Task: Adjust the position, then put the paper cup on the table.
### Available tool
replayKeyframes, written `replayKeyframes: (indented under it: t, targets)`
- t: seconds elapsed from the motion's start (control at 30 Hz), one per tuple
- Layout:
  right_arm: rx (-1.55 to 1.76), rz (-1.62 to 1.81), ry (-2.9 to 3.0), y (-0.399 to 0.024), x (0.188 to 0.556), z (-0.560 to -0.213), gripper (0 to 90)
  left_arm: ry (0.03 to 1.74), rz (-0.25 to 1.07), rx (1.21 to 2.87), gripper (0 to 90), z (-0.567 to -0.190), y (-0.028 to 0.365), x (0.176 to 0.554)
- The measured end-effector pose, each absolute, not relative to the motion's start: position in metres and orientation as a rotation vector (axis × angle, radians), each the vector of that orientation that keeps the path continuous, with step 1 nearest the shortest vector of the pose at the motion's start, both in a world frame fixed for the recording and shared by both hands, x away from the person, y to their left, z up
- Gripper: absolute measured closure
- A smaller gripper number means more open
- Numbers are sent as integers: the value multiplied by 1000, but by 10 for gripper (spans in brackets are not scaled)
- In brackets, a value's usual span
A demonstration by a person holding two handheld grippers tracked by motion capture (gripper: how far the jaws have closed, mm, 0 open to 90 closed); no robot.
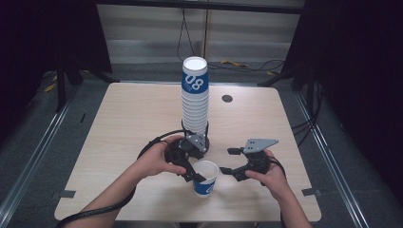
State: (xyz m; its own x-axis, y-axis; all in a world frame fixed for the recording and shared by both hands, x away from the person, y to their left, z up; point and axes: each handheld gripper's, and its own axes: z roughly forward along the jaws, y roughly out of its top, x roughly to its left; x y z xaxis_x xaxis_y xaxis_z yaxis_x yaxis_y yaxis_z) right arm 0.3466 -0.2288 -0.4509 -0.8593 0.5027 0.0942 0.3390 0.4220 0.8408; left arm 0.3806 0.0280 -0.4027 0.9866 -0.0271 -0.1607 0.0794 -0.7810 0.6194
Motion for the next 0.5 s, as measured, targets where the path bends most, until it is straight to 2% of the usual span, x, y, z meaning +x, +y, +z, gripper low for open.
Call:
replayKeyframes:
  t: [0.5]
  targets:
    - [757,1417,2487,-232,349,-452,197,41,-209,2455,158,-403,40,376]
